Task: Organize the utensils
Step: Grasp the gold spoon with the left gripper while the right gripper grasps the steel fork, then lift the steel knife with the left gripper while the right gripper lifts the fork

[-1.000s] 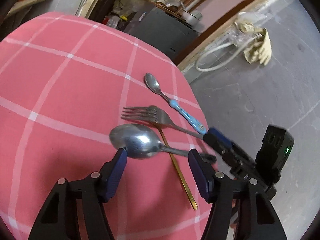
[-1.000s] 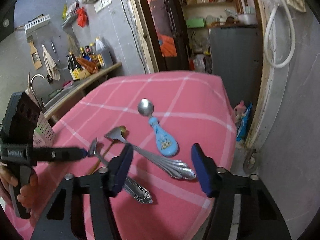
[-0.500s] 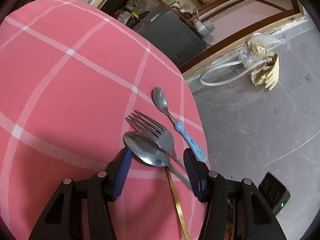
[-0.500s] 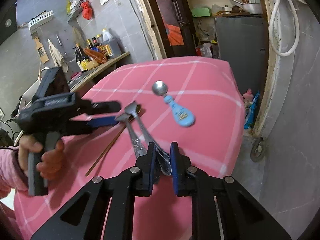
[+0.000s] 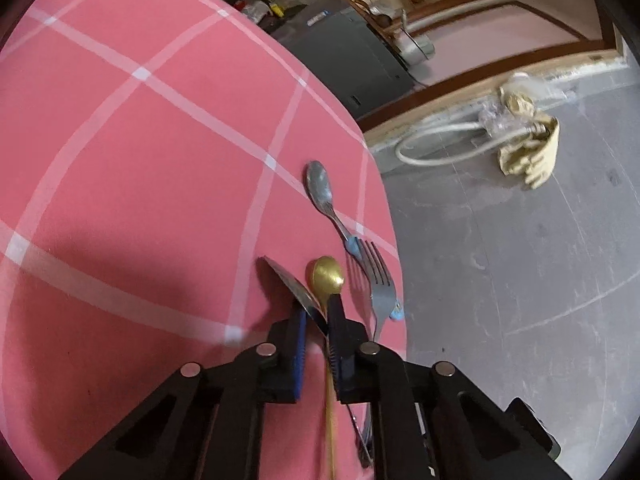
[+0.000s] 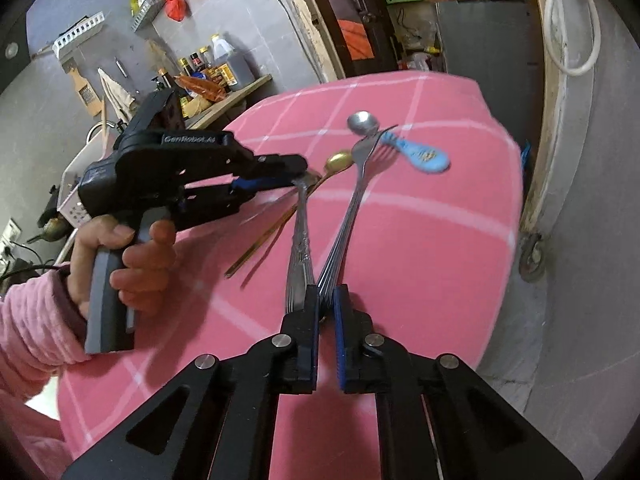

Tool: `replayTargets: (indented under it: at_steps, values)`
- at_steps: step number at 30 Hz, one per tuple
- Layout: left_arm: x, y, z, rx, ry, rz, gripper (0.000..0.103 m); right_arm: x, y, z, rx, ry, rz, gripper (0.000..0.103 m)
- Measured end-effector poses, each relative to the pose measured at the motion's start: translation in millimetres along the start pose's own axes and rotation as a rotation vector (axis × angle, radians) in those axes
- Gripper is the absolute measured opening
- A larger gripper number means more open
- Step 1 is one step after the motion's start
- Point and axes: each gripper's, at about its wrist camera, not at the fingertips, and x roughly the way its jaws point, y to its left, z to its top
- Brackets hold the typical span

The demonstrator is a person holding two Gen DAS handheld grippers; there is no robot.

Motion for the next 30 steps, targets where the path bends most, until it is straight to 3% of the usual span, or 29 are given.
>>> replayTargets:
  at_steps: [5,10,15,22,30]
  values:
    - [-8,-2,-4,0.002,0.051,-0.011,0.008,-3,13,-14,-0.020,0.037,0.019,0.007]
    - [-17,4,-6,0.013,0.079,0.005,0.007,-5,7,-10,0.005,0.013,0.004,0.009]
    - [-21,11,-3,0.014,0.088,0.013,0.007,7,-13,14,0.076,-0.033,0.013,0.019]
    - [-20,17,0,0.003,0.097,0.017,0.008,45,-28,58,0.136,-0.014,0.045,0.020]
    - [-18,16,3,0.014,0.107,0.020,0.008,71,-37,80,0.179,0.015,0.067,0.019]
